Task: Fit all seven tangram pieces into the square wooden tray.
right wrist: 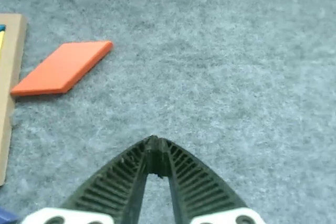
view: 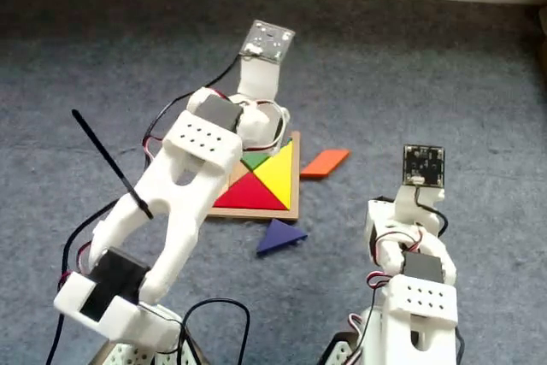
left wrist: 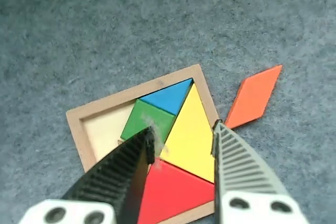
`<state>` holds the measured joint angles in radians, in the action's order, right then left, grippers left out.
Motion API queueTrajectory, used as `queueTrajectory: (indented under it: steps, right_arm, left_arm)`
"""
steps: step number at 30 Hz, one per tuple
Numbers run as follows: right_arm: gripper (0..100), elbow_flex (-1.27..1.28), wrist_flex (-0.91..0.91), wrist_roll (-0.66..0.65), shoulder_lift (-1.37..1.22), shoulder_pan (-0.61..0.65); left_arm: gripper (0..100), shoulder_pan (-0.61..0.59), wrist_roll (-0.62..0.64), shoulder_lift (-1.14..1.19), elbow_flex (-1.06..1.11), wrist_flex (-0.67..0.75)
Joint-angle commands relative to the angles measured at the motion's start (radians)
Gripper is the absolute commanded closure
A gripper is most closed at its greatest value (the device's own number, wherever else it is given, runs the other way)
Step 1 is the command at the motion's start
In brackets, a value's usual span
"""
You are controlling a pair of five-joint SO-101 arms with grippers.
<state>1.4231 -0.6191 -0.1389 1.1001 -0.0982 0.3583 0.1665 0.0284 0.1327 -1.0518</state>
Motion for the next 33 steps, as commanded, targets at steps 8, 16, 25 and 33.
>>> queueTrajectory:
  steps: [8,16,25,33]
  right_arm:
    - [99.2,-0.007,0.093,0.133,0.016,-0.154]
    - [99.2,-0.007,0.120,0.132,0.016,-0.150]
    - [99.2,-0.007,0.120,0.127,0.016,-0.148]
    - [99.2,-0.007,0.120,0.126,0.016,-0.148]
  left_arm:
    - [81,0.142,-0.158,0.414,-0.432,-0.114]
    - [81,0.216,-0.158,0.750,-0.852,-0.288]
    - [81,0.211,-0.158,1.067,-1.265,-0.430]
    - [91,0.217,-0.158,1.218,-1.538,-0.566]
